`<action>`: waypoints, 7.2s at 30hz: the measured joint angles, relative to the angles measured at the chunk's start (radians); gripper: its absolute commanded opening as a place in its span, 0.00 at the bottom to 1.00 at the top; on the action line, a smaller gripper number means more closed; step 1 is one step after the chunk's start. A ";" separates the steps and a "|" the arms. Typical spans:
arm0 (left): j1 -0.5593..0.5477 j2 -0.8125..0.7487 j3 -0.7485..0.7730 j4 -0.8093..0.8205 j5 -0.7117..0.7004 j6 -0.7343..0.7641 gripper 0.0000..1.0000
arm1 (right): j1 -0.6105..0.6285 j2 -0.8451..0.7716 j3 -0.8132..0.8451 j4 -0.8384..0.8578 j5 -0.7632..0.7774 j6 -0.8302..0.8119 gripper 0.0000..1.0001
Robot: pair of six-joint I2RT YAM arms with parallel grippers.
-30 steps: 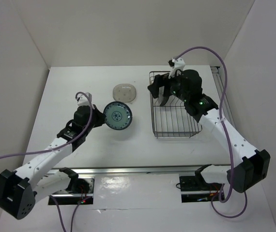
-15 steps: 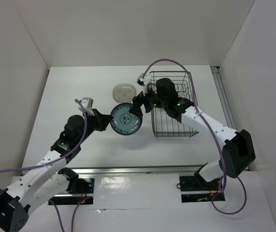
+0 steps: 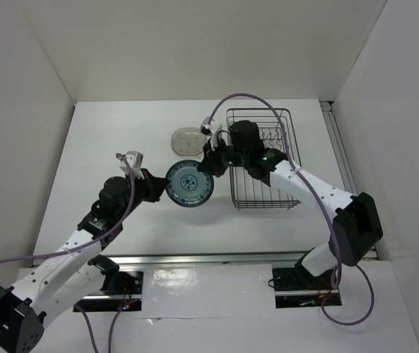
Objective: Load the plates into the dish rack
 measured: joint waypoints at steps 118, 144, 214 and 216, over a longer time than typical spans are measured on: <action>0.102 1.404 1.137 -0.405 -0.397 -0.184 0.80 | -0.006 -0.304 -0.060 -0.111 1.217 0.310 0.93; 0.120 0.838 0.671 -0.393 -0.436 -0.149 0.00 | -0.009 -0.335 -0.140 0.059 0.682 0.256 0.96; -0.020 0.456 0.351 -0.086 -0.053 -0.055 1.00 | -0.434 0.029 0.105 -0.103 1.156 0.120 0.00; -0.021 0.459 0.351 -0.086 -0.048 -0.055 1.00 | -0.434 0.042 0.100 -0.095 1.168 0.107 0.00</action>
